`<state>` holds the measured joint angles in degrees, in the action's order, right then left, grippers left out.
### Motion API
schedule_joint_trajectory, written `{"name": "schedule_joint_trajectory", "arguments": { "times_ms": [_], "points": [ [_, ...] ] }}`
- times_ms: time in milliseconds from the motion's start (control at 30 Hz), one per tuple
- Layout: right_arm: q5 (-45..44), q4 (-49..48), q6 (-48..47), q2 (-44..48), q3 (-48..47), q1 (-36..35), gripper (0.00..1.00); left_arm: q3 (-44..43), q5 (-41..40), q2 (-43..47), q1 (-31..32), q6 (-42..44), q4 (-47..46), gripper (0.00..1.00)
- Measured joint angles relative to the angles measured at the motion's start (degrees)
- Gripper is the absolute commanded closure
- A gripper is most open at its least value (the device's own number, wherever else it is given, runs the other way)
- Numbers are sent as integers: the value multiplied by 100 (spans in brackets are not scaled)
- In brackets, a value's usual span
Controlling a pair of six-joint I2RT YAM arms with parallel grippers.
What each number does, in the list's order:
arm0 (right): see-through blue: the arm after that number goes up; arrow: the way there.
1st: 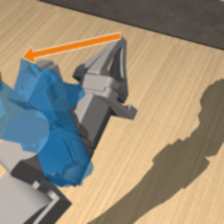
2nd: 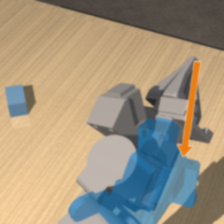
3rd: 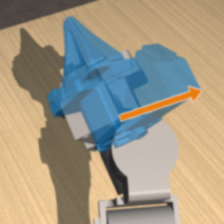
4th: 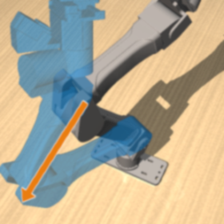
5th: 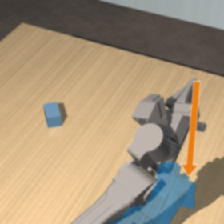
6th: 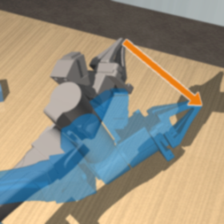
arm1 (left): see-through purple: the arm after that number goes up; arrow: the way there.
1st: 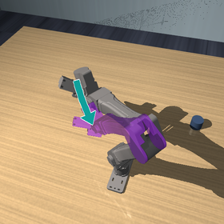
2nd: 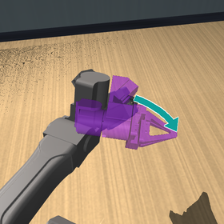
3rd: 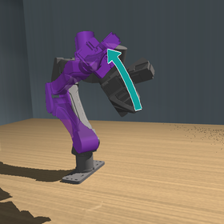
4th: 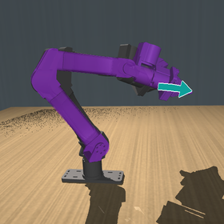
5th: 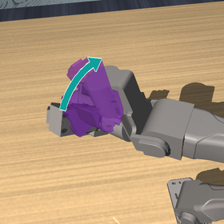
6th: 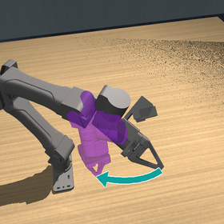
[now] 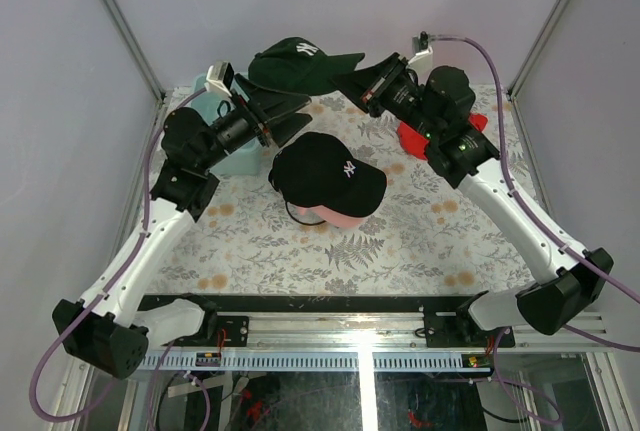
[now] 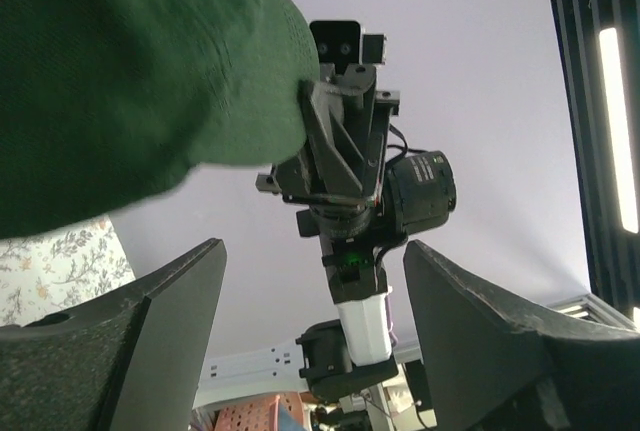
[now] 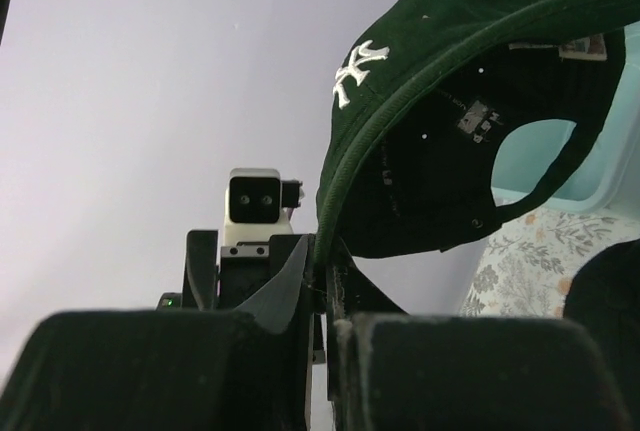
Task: Stack the hats
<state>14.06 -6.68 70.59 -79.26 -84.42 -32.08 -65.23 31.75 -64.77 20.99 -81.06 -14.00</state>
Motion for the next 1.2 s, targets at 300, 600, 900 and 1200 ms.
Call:
{"name": "schedule_joint_trajectory", "arguments": {
  "times_ms": [300, 600, 900, 1200],
  "points": [
    [-63, -11, -168, -50, -181, -610, 100, -723, -433, -310, 2, 431, 452, 38],
    [-302, 26, -284, 101, -96, -610, 93, -1117, -675, -592, 46, 741, 798, 100],
    [-234, 98, -310, 597, 387, -584, 54, -1078, -658, -793, 37, 1073, 369, 100],
    [656, -411, 850, 879, 918, 748, 49, -951, -448, -857, 33, 1191, -275, 100]
  ]
}}
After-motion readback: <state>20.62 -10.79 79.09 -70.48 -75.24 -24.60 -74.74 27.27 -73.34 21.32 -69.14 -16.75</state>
